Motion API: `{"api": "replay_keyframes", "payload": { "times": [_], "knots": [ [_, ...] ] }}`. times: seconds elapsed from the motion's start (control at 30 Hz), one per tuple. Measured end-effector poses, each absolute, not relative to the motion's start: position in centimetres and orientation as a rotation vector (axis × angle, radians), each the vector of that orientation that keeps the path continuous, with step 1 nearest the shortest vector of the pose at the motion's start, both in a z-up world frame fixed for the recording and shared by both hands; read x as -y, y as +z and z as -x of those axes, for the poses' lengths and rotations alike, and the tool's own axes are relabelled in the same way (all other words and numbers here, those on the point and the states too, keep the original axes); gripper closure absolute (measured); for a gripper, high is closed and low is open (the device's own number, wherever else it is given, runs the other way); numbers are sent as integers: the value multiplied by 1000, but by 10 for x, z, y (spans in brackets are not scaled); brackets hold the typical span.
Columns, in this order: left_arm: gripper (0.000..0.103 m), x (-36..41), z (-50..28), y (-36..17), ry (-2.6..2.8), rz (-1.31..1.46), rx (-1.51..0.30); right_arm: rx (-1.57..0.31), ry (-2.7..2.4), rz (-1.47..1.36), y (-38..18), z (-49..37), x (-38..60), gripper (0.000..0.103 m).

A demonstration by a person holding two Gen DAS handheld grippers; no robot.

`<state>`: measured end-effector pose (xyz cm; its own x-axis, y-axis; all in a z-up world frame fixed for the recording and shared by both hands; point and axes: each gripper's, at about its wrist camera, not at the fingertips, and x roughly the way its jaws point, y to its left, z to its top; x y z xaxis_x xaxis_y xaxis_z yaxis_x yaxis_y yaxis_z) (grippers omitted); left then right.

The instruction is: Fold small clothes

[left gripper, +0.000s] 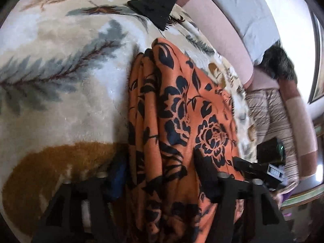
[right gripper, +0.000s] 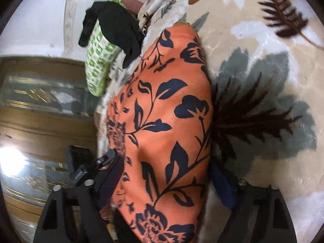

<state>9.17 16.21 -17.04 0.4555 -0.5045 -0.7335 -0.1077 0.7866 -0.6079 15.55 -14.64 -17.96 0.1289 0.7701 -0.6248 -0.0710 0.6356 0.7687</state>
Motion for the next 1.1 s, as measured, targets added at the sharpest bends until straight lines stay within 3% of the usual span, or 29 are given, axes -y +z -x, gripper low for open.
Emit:
{"api": "replay_keyframes", "payload": {
  "times": [0.1,0.27,0.53,0.77,1.0,1.1],
  "knots": [
    [68,-164,-93,-172,-285,713,-1093,-1336,658,-672,-182,-160,142,56],
    [72,-157,-80,-149,-295,685,-1051,-1259,682,-596,-142,-145,138,64],
    [72,-115,-66,-89,-389,625,-901,-1107,699,-542,-80,-123,178,64],
    [72,-62,-116,-70,-468,571,-867,-991,642,-535,-45,-138,238,64],
    [70,-24,-168,-98,-472,542,-907,-971,570,-555,-65,-173,278,64],
    [57,-13,-186,-129,-393,505,-981,-1002,548,-591,-93,-192,285,61]
  ]
}}
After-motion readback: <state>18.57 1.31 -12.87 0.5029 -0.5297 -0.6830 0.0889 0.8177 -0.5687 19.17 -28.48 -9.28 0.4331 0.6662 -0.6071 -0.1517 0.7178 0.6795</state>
